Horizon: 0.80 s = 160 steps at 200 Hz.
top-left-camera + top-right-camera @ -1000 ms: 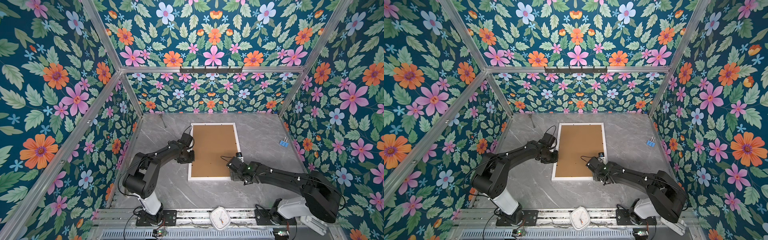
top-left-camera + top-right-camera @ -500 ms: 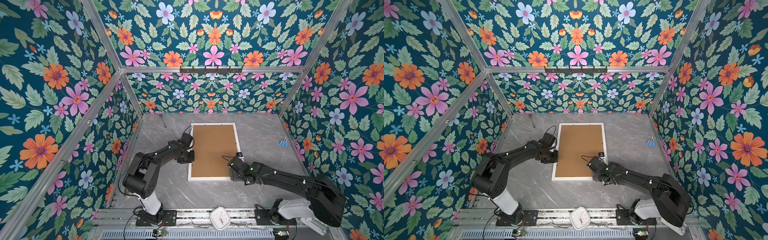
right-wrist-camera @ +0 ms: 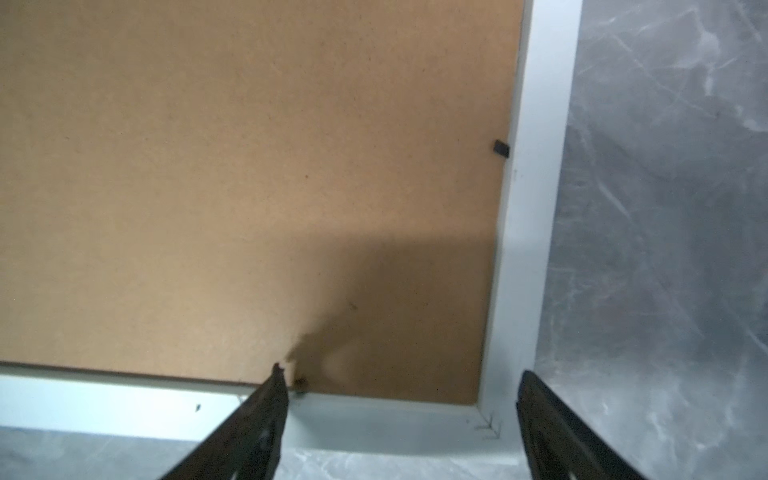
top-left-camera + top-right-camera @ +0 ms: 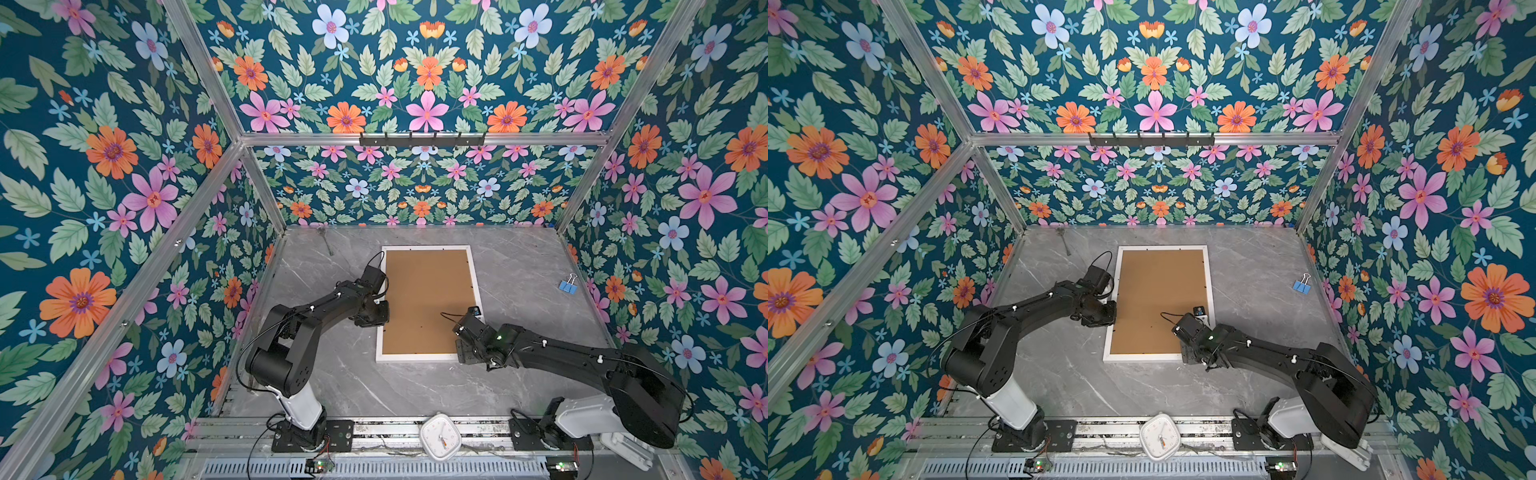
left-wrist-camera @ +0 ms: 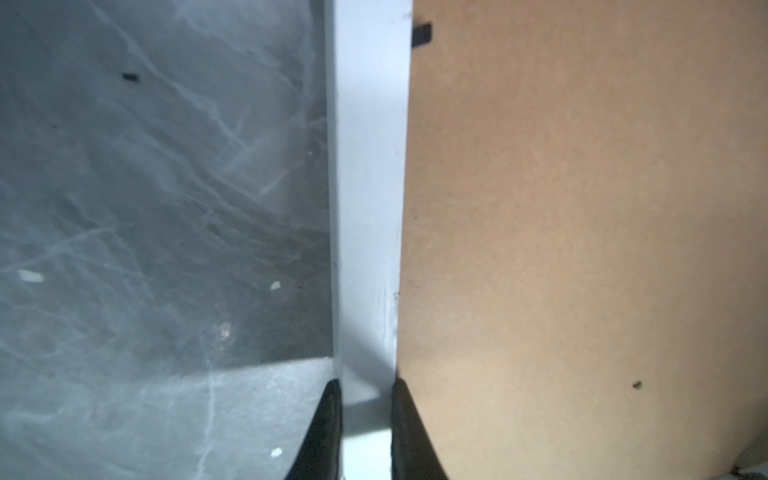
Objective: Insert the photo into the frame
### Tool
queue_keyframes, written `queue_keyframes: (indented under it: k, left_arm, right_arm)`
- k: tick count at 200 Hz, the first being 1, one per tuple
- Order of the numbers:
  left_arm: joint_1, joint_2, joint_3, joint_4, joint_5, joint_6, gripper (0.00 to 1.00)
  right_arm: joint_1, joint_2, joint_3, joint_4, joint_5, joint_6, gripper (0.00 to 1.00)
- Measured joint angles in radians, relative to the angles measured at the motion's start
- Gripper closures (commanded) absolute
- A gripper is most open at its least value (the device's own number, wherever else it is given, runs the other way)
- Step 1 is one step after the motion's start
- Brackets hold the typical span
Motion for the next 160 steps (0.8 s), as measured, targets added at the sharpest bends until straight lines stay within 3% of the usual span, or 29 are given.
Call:
queue_keyframes:
  k: [160]
  left_arm:
    - [0.000, -0.002, -0.002, 0.003, 0.000, 0.000, 0.88]
  right_arm:
    - [0.000, -0.004, -0.003, -0.006, 0.003, 0.008, 0.14]
